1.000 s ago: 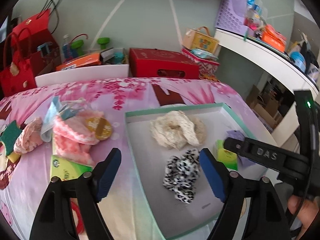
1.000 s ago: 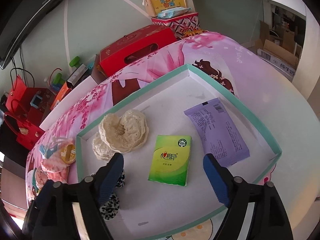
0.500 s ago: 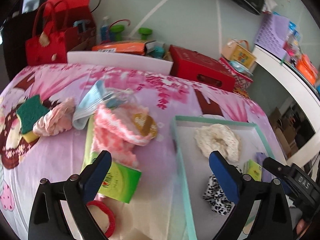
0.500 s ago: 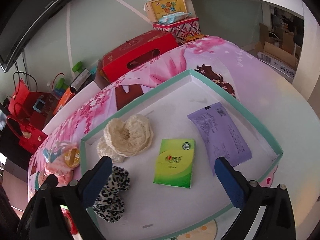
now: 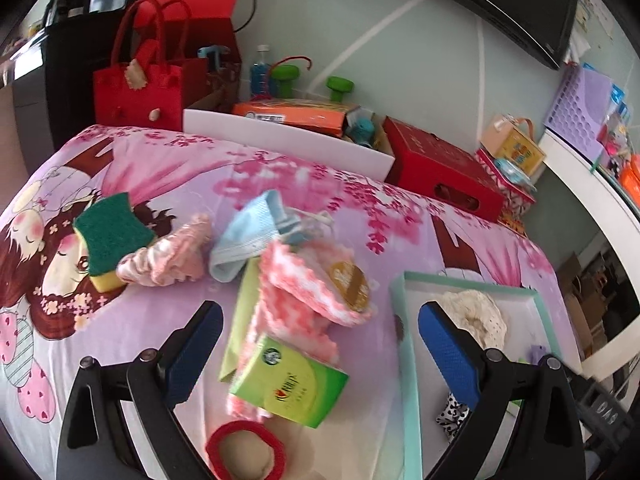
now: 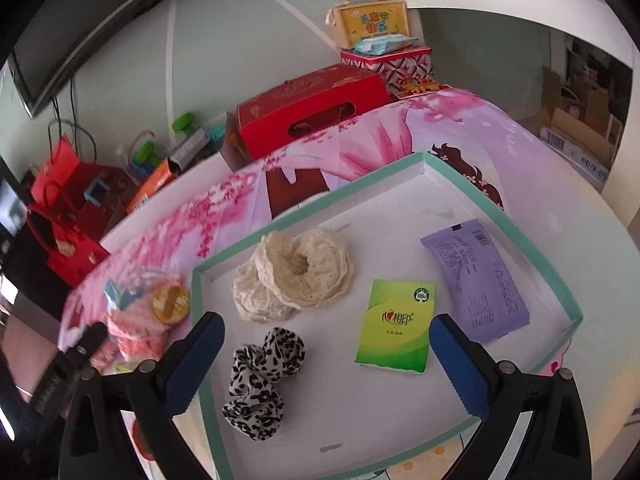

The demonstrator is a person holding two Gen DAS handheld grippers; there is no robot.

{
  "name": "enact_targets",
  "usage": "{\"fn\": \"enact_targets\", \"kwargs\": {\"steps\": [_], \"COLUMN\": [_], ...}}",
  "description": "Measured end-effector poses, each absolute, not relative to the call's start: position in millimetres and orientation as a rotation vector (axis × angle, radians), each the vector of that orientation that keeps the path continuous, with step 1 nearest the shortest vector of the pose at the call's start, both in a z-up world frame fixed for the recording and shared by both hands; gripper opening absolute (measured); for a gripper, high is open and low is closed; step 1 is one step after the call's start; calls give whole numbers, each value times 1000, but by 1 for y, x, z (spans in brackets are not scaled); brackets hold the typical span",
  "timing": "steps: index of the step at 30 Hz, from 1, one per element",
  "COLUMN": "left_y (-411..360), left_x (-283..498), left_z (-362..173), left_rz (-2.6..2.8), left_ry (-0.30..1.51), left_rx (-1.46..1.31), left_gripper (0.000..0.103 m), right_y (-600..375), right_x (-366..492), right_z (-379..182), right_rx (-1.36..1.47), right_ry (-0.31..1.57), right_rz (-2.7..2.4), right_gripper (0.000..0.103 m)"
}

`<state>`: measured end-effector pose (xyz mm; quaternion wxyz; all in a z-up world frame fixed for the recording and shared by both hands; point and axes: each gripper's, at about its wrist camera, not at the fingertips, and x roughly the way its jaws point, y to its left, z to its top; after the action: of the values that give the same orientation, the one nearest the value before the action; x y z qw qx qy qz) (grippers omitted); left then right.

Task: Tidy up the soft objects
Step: 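Move both tools back from the tray toward the pile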

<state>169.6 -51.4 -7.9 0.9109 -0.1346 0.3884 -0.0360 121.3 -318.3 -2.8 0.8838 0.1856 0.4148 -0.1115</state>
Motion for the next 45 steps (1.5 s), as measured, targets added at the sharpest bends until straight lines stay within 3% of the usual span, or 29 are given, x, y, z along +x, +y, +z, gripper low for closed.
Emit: {"fn": "enact_targets", "kwargs": {"steps": [19, 26, 45], "left_y": [-2, 38, 139], "left_x": [186, 198, 206], "left_z": [30, 40, -3], "left_rz": [176, 241, 373], "left_ry": [809, 798, 823], "left_rx": [-144, -250, -470], "left_gripper": [98, 98, 103], "right_y": [-237, -204, -130], "right_x": [152, 167, 192], "right_z": [10, 12, -13], "right_rx": [247, 266, 231], "right_ry": [791, 764, 841], "right_rz": [-177, -109, 76], "right_gripper": [103, 103, 103]}}
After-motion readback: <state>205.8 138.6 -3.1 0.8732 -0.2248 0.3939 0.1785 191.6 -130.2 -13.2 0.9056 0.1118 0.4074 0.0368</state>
